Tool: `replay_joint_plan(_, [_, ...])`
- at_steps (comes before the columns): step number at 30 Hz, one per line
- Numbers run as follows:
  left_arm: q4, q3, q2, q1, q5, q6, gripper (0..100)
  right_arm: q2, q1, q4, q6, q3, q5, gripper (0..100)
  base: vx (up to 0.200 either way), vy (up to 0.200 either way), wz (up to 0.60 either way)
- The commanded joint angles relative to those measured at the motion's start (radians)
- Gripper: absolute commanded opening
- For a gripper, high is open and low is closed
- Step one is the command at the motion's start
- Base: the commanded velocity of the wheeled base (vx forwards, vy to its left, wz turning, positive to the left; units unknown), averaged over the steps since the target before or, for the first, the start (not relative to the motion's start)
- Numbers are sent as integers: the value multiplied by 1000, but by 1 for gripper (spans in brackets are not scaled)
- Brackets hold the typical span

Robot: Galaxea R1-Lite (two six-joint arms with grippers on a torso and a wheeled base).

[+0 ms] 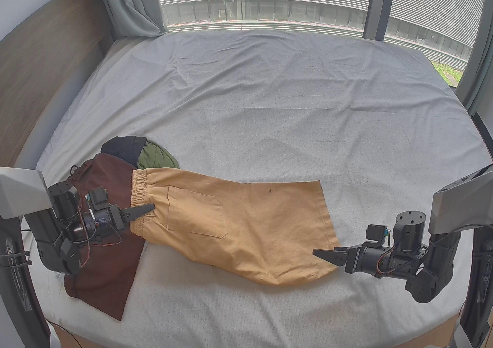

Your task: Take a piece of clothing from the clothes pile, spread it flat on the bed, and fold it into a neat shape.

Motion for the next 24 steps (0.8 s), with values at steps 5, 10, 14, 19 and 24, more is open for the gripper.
replay_joint_plan(5, [0,2,-21,-45,1,4,0,0,1,0,0,0,1,100,0,0,0])
replay_joint_plan(10, [0,0,-22,-94,8,24,0,-20,-3,1,0,0,1,100,0,0,0])
replay_joint_plan(14, [0,2,-22,-128,18,47,0,-25,-3,1,0,0,1,100,0,0,0])
replay_joint_plan(19, [0,-2,-13,-135,19,47,0,-31,-4,0,0,6,1,100,0,0,0])
replay_joint_plan(24, [0,-5,-21,-163,21,41,0,-49,-3,1,0,11,1,100,0,0,0])
